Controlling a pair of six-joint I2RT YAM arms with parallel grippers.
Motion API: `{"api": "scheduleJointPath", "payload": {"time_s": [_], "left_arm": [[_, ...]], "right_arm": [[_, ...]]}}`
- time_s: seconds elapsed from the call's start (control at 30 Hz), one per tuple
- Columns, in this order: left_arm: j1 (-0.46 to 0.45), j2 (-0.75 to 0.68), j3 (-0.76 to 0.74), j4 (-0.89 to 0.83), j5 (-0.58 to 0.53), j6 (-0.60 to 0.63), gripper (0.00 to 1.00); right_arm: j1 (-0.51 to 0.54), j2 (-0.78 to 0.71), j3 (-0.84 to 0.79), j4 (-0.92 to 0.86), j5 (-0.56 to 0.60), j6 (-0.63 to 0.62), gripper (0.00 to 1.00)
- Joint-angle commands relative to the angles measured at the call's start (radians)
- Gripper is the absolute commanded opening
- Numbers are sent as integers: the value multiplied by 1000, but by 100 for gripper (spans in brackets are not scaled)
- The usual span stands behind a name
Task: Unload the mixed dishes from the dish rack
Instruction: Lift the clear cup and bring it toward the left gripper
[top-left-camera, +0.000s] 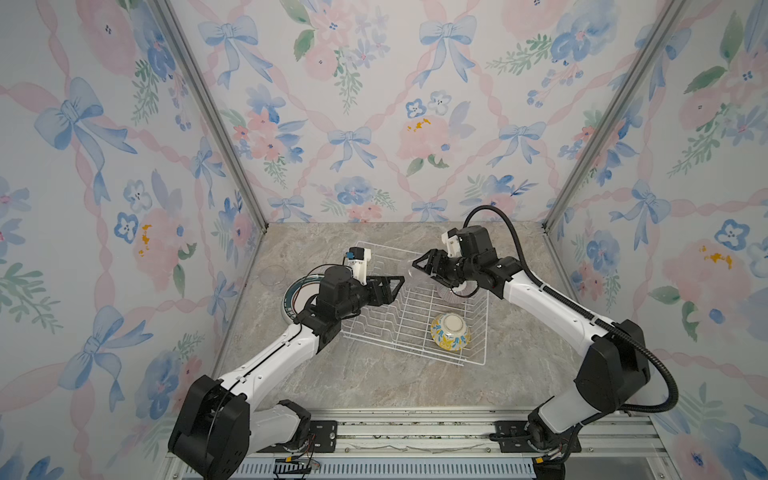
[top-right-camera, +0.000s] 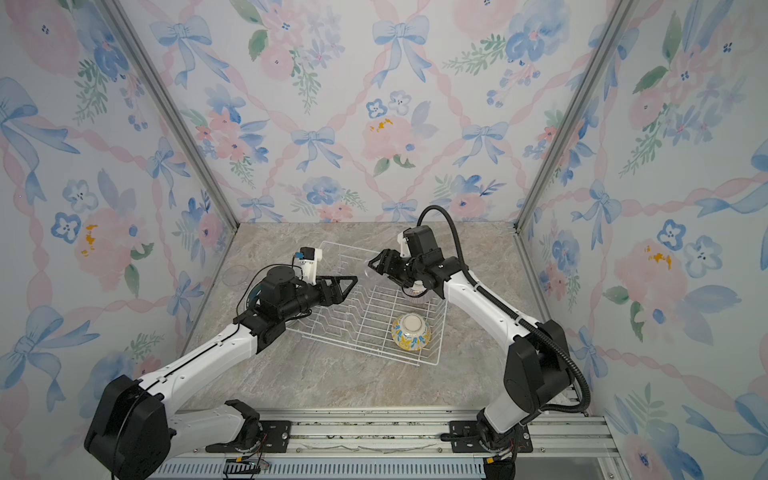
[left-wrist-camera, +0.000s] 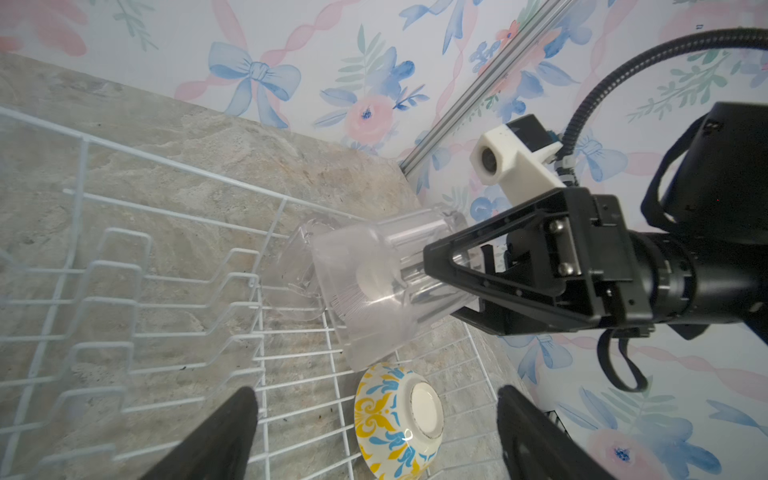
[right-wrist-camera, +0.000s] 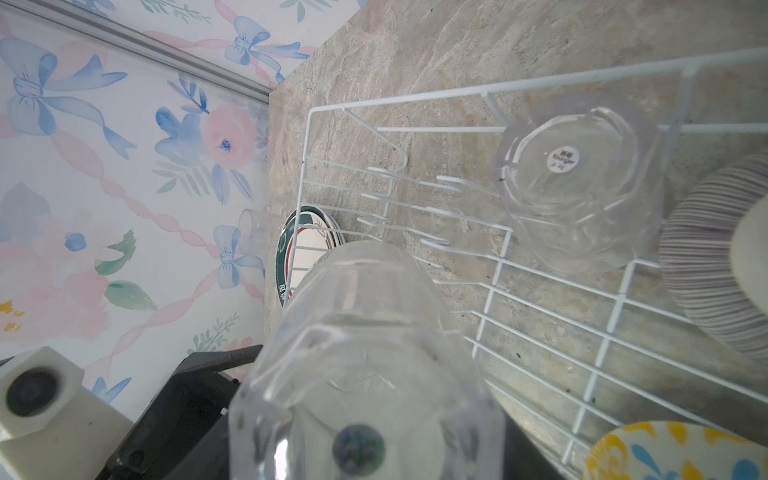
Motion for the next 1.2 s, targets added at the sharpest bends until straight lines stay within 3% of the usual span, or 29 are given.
{"api": "scheduleJointPath", "payload": {"time_s": [0.0,0.33,0.73,1.17], "left_arm": [[-19,32,40,73,47,37,88],[-32,124,121,86,104,73,82],[-38,189,151,140,152,16,79],[-65,244,168,233,182,-18,55]], "right_arm": [[-9,-51,-18,66,-56,27,54],[-32,-118,-74,91,-96,37,55],[-56,-174,-124,107,-125,38,55],[-72,-132,-148,199,-197,96,56]]}}
